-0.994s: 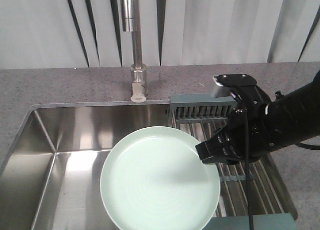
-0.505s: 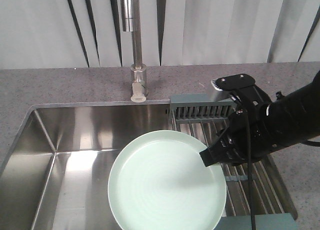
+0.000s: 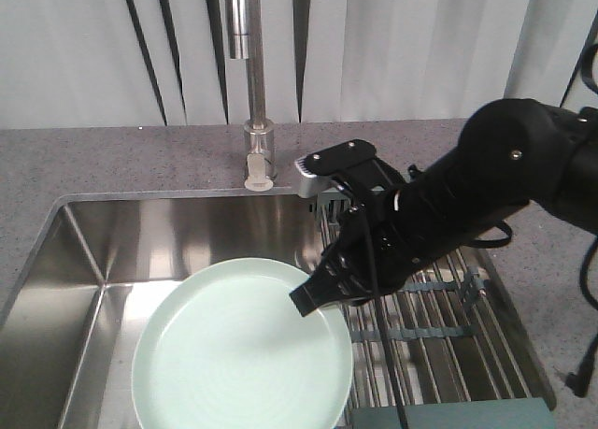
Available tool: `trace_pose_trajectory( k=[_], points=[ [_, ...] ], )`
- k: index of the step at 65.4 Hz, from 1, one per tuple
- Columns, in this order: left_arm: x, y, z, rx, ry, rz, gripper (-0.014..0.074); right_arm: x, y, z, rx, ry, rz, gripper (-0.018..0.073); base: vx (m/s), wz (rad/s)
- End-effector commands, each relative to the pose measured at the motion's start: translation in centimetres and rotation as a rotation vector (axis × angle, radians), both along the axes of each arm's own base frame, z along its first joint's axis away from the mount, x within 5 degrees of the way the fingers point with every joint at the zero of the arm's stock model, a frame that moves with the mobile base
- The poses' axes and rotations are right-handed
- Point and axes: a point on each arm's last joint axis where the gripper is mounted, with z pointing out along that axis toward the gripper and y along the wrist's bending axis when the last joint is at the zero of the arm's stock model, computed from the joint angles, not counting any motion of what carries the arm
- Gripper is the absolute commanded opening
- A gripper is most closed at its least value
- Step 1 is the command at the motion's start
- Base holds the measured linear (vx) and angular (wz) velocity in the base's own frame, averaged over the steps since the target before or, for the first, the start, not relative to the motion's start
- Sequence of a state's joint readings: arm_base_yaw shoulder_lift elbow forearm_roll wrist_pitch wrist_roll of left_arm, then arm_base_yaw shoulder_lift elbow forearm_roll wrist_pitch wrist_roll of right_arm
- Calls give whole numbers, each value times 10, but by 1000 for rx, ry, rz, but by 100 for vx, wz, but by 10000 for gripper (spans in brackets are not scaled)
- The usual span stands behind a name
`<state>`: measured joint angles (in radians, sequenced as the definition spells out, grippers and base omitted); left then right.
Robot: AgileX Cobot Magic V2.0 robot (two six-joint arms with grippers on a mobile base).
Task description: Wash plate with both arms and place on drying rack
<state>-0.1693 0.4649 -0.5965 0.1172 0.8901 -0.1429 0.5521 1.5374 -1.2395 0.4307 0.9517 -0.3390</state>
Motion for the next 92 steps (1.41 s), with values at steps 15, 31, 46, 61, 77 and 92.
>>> trace_pose_trajectory(
  k=[15, 31, 46, 61, 77, 92],
  points=[
    [4, -1, 11, -10, -78, -11, 501, 40, 25, 31, 67, -115, -15, -1, 0, 0],
    [4, -1, 11, -9, -77, -10, 501, 81, 30, 42, 74, -169, -48, -1, 0, 0],
    [4, -1, 11, -9, -77, -10, 501, 111, 12, 54, 89, -220, -125, -1, 0, 0],
    [4, -1, 11, -9, -76, -10, 501, 125, -14, 52, 51, -219, -235, -1, 0, 0],
    [4, -1, 11, -9, -75, -10, 501, 116, -42, 48, 36, -208, -299, -1, 0, 0],
    [4, -1, 11, -9, -75, -10, 501, 89, -64, 42, 18, -191, -337, -1, 0, 0]
  ],
)
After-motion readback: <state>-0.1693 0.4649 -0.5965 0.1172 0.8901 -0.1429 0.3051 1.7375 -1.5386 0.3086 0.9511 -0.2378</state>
